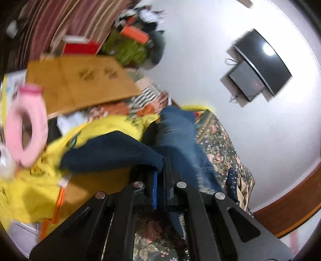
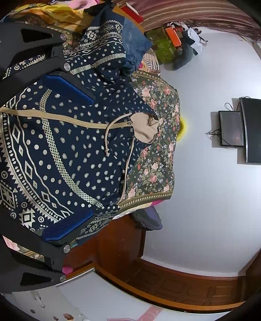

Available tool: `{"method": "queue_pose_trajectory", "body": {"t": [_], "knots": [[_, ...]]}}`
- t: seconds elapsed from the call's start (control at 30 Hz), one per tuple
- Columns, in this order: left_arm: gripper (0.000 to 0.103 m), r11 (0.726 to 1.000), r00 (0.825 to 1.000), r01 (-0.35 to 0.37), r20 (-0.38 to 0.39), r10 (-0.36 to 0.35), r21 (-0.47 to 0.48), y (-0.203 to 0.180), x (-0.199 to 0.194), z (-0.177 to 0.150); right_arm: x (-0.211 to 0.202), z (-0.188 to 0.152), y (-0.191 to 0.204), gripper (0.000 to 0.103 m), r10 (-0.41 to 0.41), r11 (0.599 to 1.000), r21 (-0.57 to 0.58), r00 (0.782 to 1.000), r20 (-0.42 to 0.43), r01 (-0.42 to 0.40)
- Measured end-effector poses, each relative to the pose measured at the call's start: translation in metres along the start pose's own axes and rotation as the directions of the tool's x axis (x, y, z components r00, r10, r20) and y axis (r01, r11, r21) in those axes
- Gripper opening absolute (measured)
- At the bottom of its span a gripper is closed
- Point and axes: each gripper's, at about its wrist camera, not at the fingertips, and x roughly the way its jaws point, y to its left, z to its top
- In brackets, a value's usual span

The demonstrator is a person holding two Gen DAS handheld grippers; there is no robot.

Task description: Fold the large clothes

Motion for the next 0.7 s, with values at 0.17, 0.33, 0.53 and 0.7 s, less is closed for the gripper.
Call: {"method": "queue_pose_trajectory", "body": {"t": [0.17, 0.33, 0.53, 0.7], "knots": [[0.002, 0.978, 0.995, 0.037, 0.079, -0.054, 0.206, -0.082, -0.025, 0.008, -0.006, 0.001, -0.006, 0.103, 0.002, 1.000, -0.020, 1.000, 0.015, -0.001], [0.002, 0.892, 0.983, 0.119, 0.073, -0.167, 0.437, -0.176, -0.041, -0.007, -0.007, -0.001, -0.018, 0.103, 0.008, 1.000, -0.020, 1.000, 0.017, -0.008], [0.002, 0.738, 0.959, 0.270, -0.107, -0.261, 0.618, -0.269, -0.025, -0.062, -0.009, -0.005, -0.038, 0.103, 0.009, 1.000, -0.002, 1.000, 0.012, -0.009], [0.002, 0.613, 0.918, 0.393, -0.334, -0.215, 0.685, -0.314, 0.012, -0.139, -0.006, -0.011, -0.055, 0.103, 0.008, 1.000, 0.017, 1.000, -0.016, -0.007]]}}
